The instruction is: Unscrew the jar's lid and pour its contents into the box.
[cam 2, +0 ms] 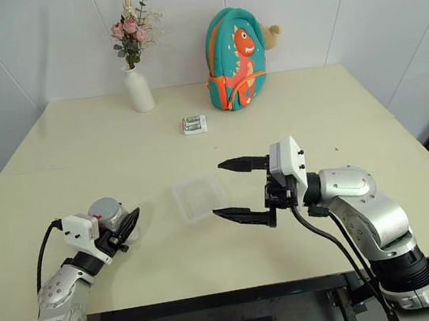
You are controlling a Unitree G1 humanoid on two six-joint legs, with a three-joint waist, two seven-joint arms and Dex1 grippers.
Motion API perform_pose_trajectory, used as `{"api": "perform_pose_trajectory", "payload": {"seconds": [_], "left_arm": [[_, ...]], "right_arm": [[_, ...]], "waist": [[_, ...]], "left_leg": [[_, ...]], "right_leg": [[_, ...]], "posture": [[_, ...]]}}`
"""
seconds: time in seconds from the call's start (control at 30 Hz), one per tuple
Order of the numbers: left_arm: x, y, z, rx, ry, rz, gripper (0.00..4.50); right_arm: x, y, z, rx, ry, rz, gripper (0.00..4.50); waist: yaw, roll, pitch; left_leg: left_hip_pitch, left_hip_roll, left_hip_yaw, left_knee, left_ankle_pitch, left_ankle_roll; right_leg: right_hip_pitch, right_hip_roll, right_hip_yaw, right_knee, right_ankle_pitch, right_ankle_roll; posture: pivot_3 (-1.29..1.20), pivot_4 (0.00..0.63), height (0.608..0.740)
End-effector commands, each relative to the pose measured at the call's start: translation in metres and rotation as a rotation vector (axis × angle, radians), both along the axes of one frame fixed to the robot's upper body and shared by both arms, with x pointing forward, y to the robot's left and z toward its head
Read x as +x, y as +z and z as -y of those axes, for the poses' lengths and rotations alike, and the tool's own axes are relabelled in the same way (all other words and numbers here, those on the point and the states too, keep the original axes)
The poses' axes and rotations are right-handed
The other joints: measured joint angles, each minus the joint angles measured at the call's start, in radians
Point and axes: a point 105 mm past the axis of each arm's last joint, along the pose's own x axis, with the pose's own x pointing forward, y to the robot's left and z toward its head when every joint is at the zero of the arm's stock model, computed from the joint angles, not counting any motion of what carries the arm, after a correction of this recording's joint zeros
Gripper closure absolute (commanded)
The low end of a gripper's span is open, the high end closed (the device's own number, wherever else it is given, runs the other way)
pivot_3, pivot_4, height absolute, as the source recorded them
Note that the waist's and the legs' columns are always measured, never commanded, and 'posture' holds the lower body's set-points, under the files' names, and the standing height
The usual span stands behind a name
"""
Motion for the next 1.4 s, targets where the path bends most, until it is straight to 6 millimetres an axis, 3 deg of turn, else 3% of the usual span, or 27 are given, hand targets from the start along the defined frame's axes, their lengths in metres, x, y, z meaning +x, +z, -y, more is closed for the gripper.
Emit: {"api": "perform_pose_trajectory", "payload": {"seconds": [0.03,0.2,0.3,0.4,0.67,0.9,1.4], "left_arm": [[-0.011,0.044,0.016,0.037,-0.172,0.112,2.44],[-0.021,0.067,0.043,0.134,-0.438,0.075,2.44],[-0.024,0.066,0.062,0.168,-0.588,0.004,2.44],[-0.025,0.064,0.083,0.17,-0.718,-0.06,2.44],[-0.016,0.065,0.125,0.17,-0.867,-0.127,2.44],[-0.016,0.07,0.138,0.199,-0.932,-0.116,2.44],[-0.015,0.073,0.14,0.214,-0.931,-0.087,2.44]], "right_arm": [[-0.006,0.007,-0.001,0.006,-0.001,0.028,0.0],[0.001,0.009,-0.01,0.0,-0.068,-0.05,0.0],[0.003,0.021,-0.022,0.07,-0.081,-0.1,0.0],[0.006,0.013,-0.034,0.008,-0.103,-0.136,0.0],[0.008,0.02,-0.053,0.03,-0.112,-0.163,0.0],[0.011,0.02,-0.066,0.052,-0.114,-0.185,0.0],[0.009,0.018,-0.072,0.053,-0.076,-0.201,0.0]], "waist": [[0.0,0.0,0.0],[0.0,0.0,0.0],[-0.004,0.0,0.0],[-0.003,0.0,0.0],[-0.001,0.0,0.0],[-0.003,0.0,0.0],[-0.003,0.0,0.0]], "left_leg": [[0.0,0.0,0.0,0.0,0.0,0.0],[0.0,0.0,0.0,-0.002,0.0,0.0],[0.0,0.0,0.0,-0.002,0.0,0.0],[0.0,0.0,0.0,-0.003,0.0,0.0],[-0.001,0.0,-0.001,-0.008,0.0,0.0],[-0.002,0.0,-0.001,-0.01,0.0,0.0],[-0.002,0.0,-0.001,-0.01,0.0,0.0]], "right_leg": [[0.0,0.0,0.0,0.0,0.0,0.0],[-0.001,0.0,0.0,-0.001,-0.003,-0.005],[-0.001,0.0,0.0,-0.001,-0.005,-0.009],[-0.001,0.0,0.0,0.0,-0.004,-0.008],[-0.004,0.0,-0.002,0.0,-0.002,-0.002],[-0.007,0.0,-0.002,0.004,-0.005,-0.002],[-0.008,0.0,-0.002,0.004,-0.005,-0.002]], "posture": [[0.0,0.15,0.74],[0.0,0.15,0.74],[0.0,0.15,0.74],[0.0,0.15,0.74],[0.0,0.15,0.74],[0.0,0.15,0.74],[0.0,0.15,0.74]]}}
